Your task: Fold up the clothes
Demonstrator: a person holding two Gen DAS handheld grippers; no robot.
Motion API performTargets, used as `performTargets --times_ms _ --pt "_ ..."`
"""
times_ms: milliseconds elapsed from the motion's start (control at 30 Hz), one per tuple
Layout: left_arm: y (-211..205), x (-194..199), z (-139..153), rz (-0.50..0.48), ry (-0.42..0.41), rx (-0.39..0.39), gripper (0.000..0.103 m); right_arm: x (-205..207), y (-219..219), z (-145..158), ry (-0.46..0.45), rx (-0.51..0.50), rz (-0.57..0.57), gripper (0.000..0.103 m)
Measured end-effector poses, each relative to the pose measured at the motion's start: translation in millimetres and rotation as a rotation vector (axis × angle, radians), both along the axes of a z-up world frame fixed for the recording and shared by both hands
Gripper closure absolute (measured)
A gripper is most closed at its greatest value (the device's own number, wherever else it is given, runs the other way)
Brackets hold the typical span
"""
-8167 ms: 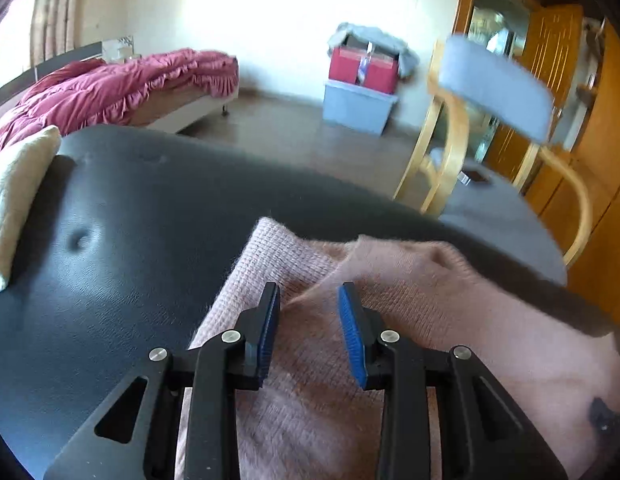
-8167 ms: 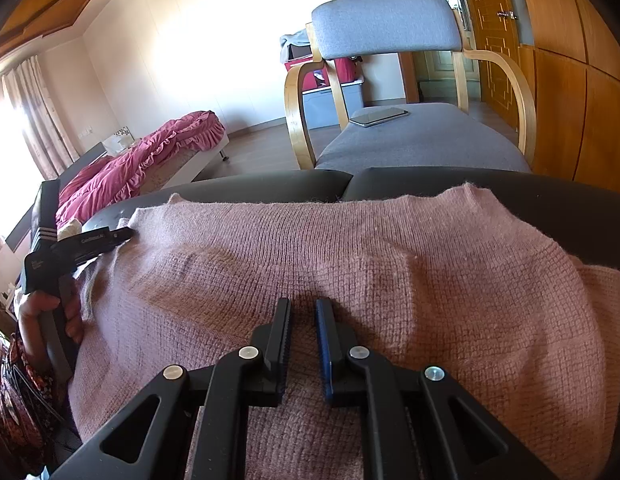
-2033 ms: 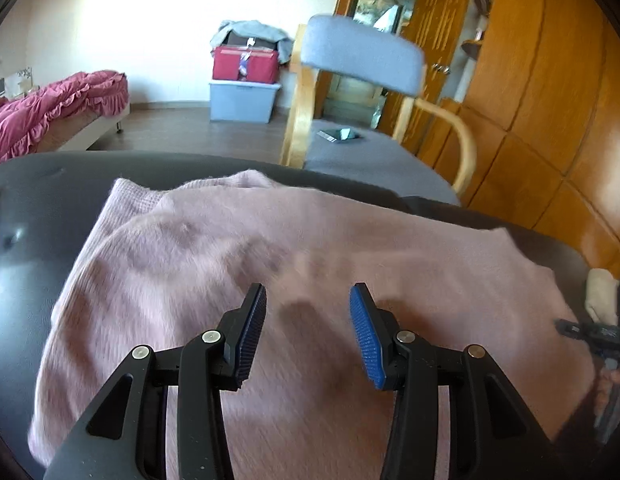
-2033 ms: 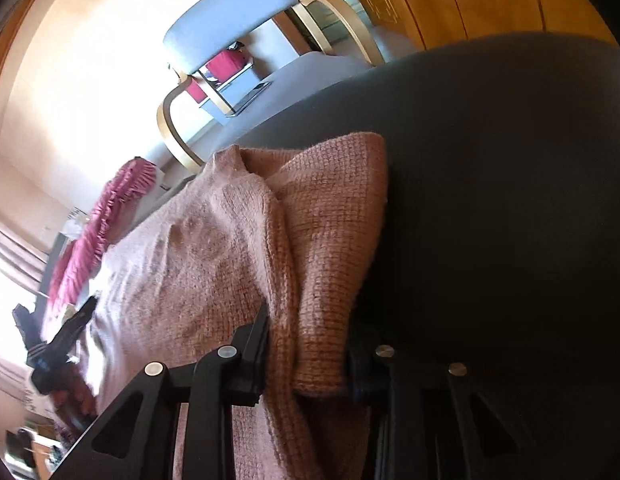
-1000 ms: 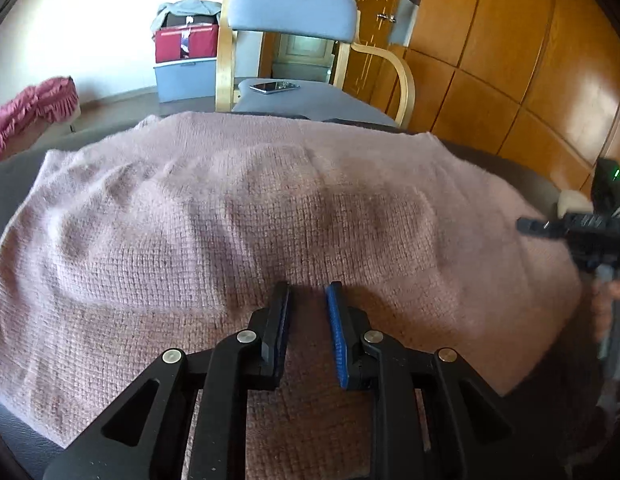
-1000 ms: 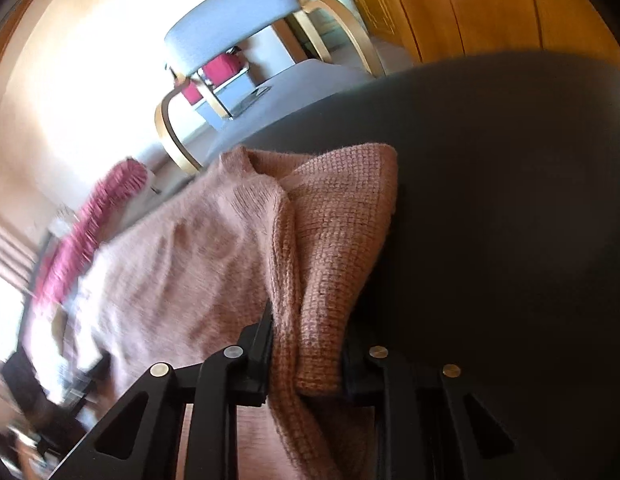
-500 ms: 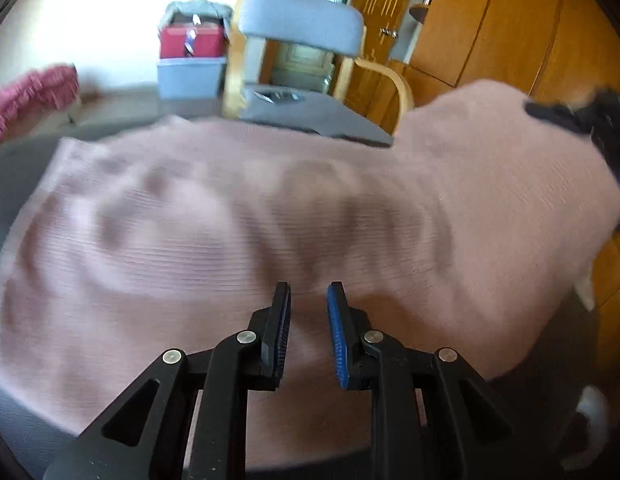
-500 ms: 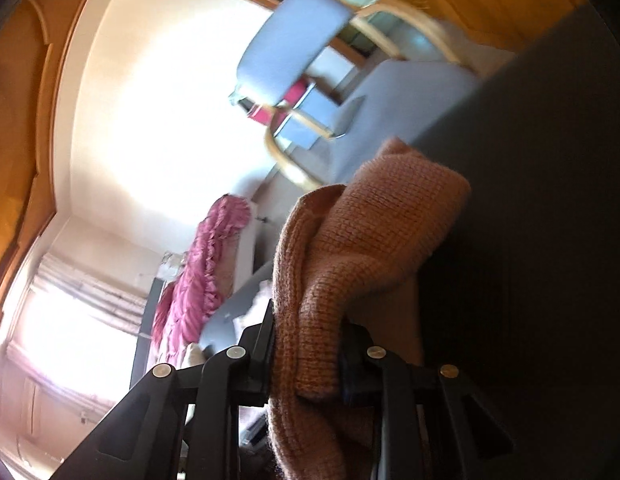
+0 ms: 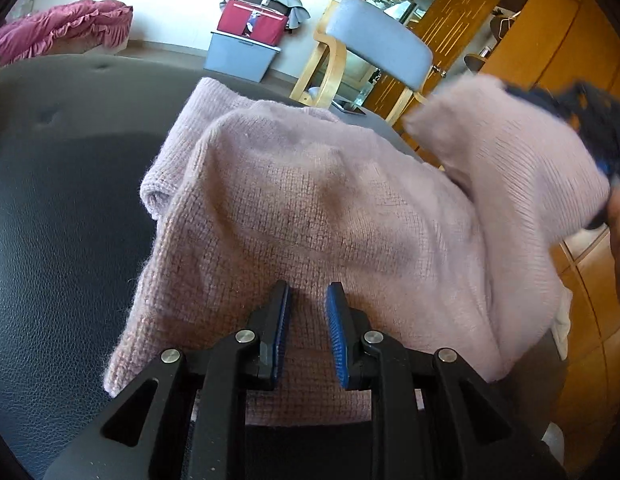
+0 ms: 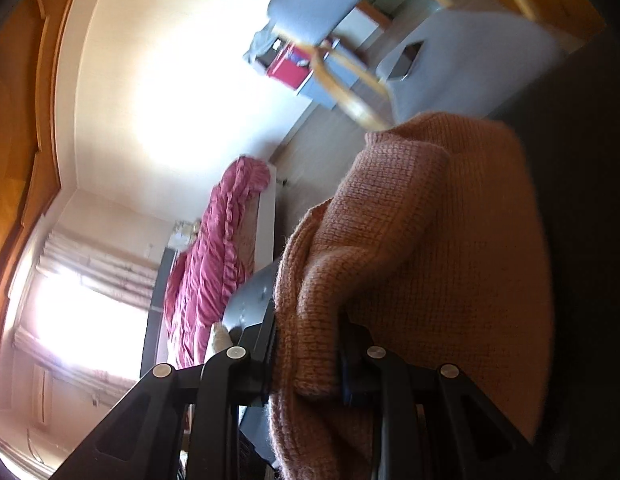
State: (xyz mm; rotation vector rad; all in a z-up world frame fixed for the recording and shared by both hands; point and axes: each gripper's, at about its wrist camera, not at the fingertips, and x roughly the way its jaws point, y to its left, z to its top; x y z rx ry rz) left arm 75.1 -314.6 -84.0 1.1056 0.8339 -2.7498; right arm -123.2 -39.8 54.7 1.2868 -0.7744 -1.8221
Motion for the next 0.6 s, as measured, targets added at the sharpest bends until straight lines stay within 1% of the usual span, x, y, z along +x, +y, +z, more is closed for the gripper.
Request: performTargets --times_ms 167,267,300,367,467,533,600 --pt "-5.3 6.3 -0.6 -0.001 0.015 0.046 0.082 16.5 -79.5 -11.3 0.034 0.102 0.102 0.080" --pt "-4.7 7.8 -0.8 -0.001 0.020 0.054 0.082 24.0 -119.9 -28.6 0.040 0.175 0.146 0.080" --pt "-4.8 8.3 -0.9 -0.001 0.021 0.058 0.082 26.6 -130.4 -35.6 0.036 0.201 0.158 0.080" --pt "-5.6 9.5 -1.5 -0.001 0.026 0.074 0.082 31.1 -149.2 -51.4 0.021 0.267 0.172 0.074" --pt "-7.4 12.0 -2.0 0.001 0.038 0.102 0.082 41.9 -174.5 -75.5 -0.051 0.304 0.277 0.074" --pt "-8.7 14.8 -2.1 0.005 0.048 0.121 0.082 50.5 -181.0 -75.3 -0.056 0.305 0.317 0.074" --pt "-11.3 21.3 -1.9 0.021 0.063 0.150 0.082 59.0 -186.2 -63.4 -0.033 0.309 0.350 0.074"
